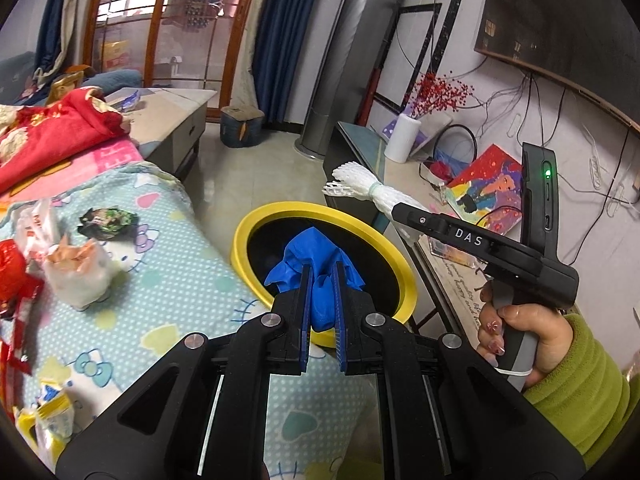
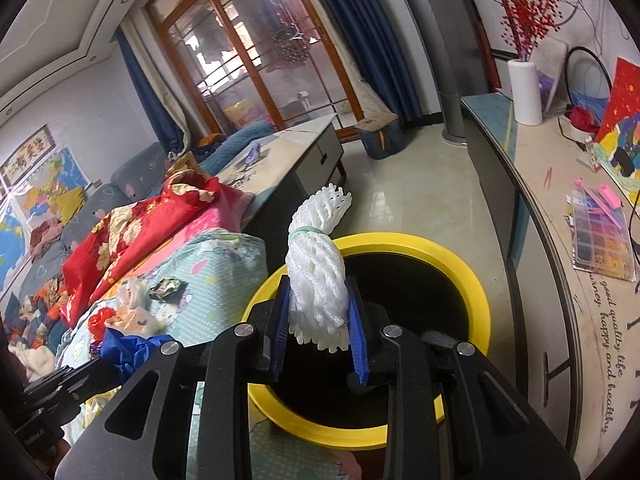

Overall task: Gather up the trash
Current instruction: 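Carry the foam net and blue bag over the bin with both tools, then open both tools to drop the net and blue bag into the bin, then move both open tools back over the remaining trash on the bed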

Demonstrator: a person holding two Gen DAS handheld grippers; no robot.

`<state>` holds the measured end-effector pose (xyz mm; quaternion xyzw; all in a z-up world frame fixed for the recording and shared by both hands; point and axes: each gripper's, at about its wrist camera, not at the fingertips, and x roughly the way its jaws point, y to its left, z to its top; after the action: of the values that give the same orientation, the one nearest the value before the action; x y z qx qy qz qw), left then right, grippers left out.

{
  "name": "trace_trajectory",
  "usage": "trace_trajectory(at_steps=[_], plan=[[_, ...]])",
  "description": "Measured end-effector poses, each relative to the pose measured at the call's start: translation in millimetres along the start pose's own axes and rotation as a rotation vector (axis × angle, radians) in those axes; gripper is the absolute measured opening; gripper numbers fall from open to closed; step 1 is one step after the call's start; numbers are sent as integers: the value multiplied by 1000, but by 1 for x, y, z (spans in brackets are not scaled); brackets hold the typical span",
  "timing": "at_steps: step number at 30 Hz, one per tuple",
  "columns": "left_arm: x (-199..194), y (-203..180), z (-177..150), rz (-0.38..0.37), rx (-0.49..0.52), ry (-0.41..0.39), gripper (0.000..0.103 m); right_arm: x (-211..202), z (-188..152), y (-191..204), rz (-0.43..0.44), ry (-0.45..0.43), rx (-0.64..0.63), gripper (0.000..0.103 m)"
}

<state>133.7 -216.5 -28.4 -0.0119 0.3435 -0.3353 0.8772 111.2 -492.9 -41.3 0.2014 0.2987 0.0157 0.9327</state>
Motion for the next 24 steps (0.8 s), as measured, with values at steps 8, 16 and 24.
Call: trace_trajectory(at_steps=[8,16,24], plan=[[31,-6,5,4,21,26,6,7,-4,-22,-21,29,42,27],[41,7,7,49,-18,5,75,15,-8,-39,-61,53,95,57],[8,18,0,95,-52,-65,87,17,-11,-29,-63,47,70,60]])
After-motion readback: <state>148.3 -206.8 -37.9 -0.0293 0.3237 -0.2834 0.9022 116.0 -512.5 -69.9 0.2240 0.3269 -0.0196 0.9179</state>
